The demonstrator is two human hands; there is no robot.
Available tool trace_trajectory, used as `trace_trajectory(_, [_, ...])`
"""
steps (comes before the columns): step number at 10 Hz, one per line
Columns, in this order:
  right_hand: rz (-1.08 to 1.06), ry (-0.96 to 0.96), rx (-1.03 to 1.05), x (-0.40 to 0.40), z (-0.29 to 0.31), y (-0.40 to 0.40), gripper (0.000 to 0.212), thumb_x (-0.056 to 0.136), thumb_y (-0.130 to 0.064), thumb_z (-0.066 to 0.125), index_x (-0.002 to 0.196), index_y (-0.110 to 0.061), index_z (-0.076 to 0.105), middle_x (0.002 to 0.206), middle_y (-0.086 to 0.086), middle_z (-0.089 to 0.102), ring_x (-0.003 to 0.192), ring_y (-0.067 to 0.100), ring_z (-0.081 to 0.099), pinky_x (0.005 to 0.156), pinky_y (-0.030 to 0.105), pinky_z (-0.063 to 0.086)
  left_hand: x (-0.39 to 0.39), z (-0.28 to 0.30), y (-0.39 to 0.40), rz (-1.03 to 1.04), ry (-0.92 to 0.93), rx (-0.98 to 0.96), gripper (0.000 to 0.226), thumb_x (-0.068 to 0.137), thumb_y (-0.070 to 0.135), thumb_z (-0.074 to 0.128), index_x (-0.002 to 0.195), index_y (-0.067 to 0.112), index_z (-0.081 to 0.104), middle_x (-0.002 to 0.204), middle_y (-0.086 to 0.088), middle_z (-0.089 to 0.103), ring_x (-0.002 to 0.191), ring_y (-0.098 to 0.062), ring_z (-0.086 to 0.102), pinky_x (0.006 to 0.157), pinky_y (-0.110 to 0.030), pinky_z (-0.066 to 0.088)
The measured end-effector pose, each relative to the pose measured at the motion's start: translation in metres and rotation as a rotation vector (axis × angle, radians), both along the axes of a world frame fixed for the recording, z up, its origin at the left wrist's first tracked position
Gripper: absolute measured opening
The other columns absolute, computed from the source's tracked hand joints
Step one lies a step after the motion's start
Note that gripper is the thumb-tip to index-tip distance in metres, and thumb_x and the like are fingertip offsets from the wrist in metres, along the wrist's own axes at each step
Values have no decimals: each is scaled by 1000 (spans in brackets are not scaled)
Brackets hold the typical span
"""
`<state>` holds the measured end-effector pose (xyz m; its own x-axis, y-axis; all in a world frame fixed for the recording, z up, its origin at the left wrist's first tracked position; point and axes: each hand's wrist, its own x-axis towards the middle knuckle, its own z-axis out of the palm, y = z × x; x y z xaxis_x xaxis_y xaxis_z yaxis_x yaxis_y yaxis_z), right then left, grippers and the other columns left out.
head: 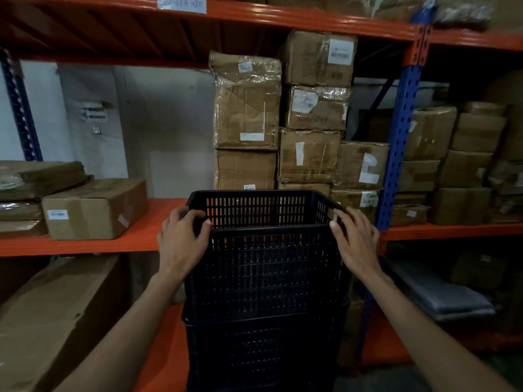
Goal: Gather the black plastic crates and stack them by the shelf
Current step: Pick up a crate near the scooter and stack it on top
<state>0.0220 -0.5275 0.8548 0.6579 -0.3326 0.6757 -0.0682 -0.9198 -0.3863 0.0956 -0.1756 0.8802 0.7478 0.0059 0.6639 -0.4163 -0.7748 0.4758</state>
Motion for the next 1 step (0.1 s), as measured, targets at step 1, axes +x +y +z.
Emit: trace_trajectory(1, [130,-74,138,-47,-43,37,48,95,-59,23,129,-38,50,137,-6,45,135,17,35,109,45,24,-50,-50,24,-159,-82,-131,26,87,42,49,104,30,64,110,2,56,108,-23,56,91,-40,45])
